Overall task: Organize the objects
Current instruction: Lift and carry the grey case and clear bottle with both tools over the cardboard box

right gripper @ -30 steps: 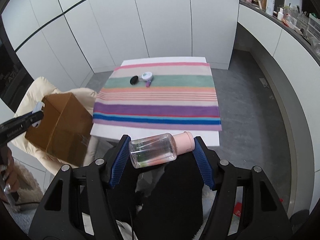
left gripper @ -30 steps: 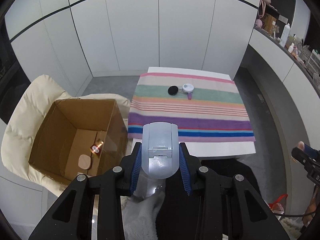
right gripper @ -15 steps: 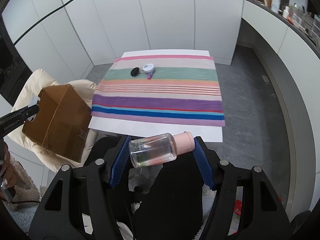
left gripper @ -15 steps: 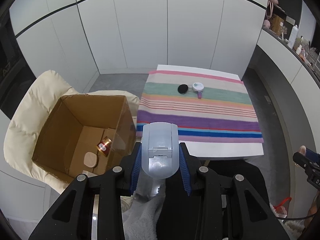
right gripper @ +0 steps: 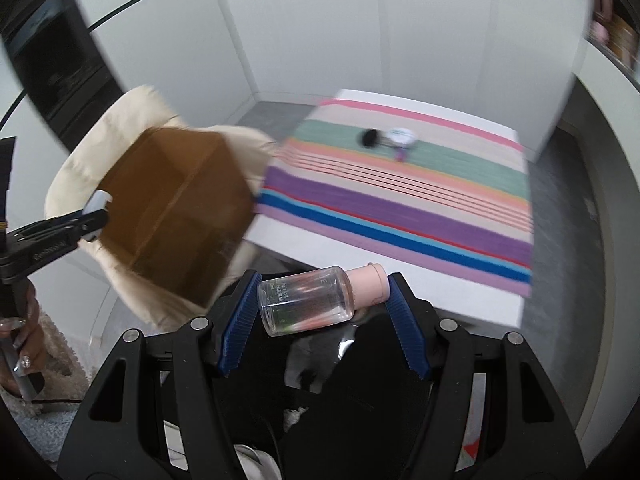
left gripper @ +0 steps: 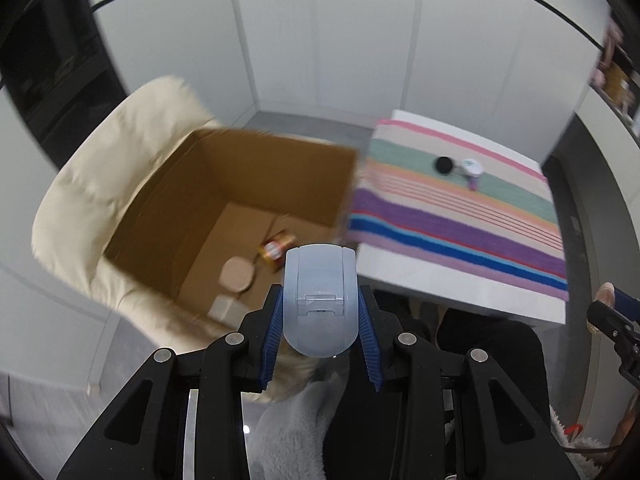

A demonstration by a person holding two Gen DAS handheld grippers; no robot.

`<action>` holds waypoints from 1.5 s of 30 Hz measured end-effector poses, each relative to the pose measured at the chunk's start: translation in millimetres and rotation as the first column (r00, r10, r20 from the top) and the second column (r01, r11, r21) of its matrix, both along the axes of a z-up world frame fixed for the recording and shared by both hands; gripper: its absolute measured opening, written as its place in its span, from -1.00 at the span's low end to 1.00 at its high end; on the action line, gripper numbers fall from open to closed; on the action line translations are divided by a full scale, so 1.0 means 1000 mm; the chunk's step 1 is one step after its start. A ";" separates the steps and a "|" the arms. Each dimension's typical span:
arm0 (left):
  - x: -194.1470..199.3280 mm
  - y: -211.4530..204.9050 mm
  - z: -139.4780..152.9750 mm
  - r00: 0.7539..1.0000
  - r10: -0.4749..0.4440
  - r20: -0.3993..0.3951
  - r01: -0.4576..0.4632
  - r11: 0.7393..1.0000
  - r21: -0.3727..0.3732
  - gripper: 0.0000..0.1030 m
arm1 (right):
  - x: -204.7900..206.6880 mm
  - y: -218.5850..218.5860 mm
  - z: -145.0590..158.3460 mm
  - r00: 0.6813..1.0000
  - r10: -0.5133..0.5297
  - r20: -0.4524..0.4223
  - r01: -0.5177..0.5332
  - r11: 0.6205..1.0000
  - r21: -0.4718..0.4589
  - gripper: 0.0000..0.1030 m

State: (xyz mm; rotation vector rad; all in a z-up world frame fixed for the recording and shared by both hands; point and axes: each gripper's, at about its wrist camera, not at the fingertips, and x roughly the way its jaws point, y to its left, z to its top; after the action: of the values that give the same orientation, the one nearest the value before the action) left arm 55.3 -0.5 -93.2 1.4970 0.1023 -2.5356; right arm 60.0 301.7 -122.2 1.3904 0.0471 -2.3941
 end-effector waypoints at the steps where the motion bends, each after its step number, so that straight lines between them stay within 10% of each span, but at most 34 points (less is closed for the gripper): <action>1: 0.005 -0.010 -0.001 1.000 0.024 0.003 -0.024 1.000 0.000 -0.29 | -0.002 -0.014 -0.001 0.999 0.032 0.001 -0.032 0.999 -0.001 0.29; 16: 0.065 -0.117 -0.010 0.962 0.273 0.025 -0.273 0.962 0.006 -0.29 | 0.019 -0.183 -0.017 0.904 0.426 0.019 -0.427 0.904 0.033 0.29; 45: -0.026 -0.154 -0.051 0.971 0.238 0.021 -0.238 0.969 0.065 -0.29 | -0.053 -0.271 -0.061 0.884 0.466 0.045 -0.468 0.879 0.097 0.29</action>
State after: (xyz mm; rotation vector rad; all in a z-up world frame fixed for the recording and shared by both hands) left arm 29.1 -154.4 -144.4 1.4284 0.3476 -2.3527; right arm 7.4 30.7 -183.3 1.2707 0.4588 -1.9943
